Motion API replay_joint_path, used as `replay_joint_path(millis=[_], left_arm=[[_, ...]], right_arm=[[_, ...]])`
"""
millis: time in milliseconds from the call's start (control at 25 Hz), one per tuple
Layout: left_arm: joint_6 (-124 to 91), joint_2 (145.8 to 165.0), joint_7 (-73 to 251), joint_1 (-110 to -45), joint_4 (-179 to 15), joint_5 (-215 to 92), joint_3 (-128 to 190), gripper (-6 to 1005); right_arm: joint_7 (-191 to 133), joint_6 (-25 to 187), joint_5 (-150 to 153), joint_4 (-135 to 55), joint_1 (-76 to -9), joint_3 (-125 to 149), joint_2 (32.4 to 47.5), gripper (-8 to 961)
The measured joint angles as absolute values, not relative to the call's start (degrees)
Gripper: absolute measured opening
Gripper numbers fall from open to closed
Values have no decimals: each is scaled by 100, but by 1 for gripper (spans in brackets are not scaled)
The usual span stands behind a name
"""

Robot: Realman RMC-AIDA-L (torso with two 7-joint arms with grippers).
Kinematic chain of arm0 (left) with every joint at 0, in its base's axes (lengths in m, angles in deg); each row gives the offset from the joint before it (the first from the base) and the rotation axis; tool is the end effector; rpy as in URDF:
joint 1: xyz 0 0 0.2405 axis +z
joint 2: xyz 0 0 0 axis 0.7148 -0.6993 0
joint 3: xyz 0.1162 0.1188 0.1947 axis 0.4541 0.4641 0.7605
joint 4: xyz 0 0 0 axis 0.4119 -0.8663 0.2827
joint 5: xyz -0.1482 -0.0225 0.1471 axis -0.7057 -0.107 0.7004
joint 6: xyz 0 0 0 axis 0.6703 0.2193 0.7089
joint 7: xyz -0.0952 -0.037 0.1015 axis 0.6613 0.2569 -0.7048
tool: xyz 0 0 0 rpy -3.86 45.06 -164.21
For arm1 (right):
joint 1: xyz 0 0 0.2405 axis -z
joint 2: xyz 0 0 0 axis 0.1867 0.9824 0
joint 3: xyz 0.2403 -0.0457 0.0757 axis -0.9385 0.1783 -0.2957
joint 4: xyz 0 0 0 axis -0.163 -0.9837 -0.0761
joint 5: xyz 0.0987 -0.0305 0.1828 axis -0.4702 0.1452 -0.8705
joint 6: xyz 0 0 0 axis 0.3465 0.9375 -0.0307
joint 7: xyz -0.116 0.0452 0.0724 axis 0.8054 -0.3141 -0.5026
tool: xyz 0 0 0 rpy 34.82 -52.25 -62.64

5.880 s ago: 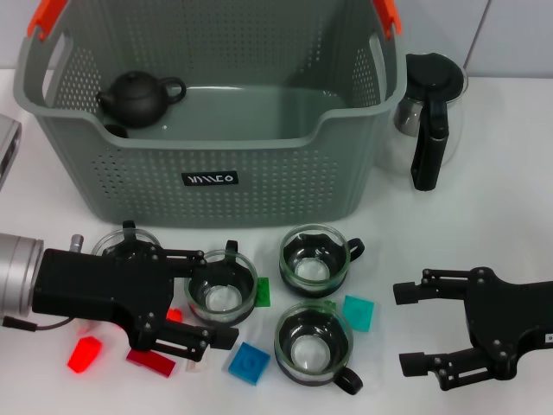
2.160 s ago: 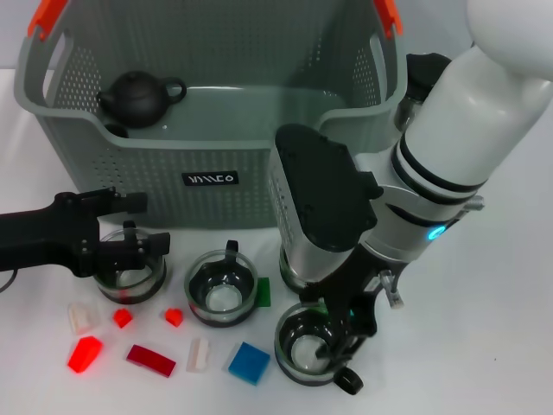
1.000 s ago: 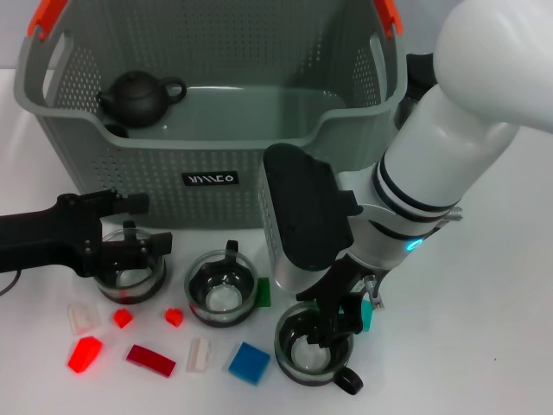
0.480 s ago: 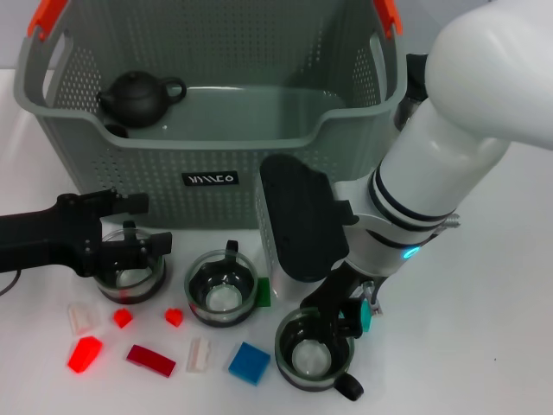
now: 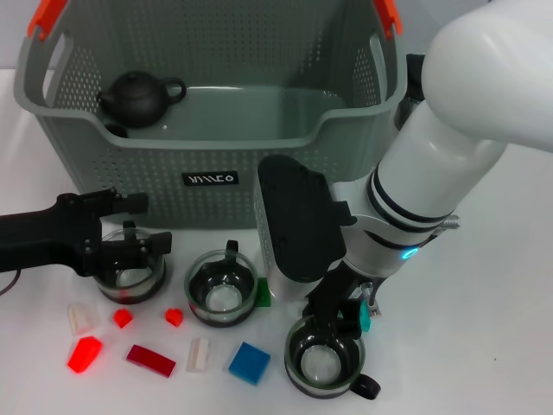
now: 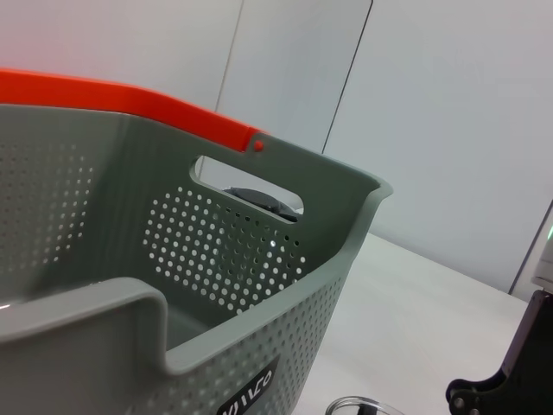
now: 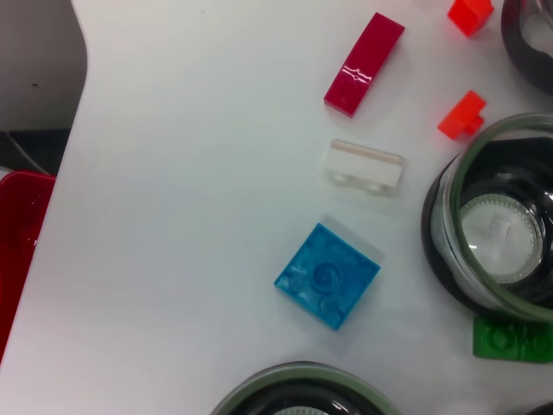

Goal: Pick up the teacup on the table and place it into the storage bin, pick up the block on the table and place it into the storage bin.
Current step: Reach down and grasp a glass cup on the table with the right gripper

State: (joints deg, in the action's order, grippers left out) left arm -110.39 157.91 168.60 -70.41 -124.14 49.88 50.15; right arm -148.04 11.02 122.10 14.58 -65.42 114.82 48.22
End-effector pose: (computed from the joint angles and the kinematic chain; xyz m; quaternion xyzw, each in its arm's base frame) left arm -0.3042 0.2902 0.0499 -0.9216 -0.2558 -0.2493 0.1521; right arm 0.1002 0.3263 -0.1254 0.9598 0.0963 0.2621 0.0297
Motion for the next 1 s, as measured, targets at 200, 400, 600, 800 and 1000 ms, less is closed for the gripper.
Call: replay_joint_path(millis=[200,400,600,800,1000], left_arm=[[-11039,15791,16860,-7041,-12415,4987,5009,843],[-11034,15791,16860,-7041,-12415,4988,5007,843],[-11023,15791,16860,-7041,-12414,4988,5006,843],[-11005,15790,16860,-7041,-12393,4988,5006,843],[-10986,15780,16860,-7041,-12354,4988,5006,843]], right_arm=[[-14816,1086,12209,1446,-6533,11479,4822,56],[-14821,1080,12208,1444,-6516,11478,4822,71],[-14875,1089,12208,1452,-6511,11471,4822,99],[-15053,1155,12219,1444,-6531,11463,4819,126],[-15057,1161,12381,1443,-6509,11595,4821,153]])
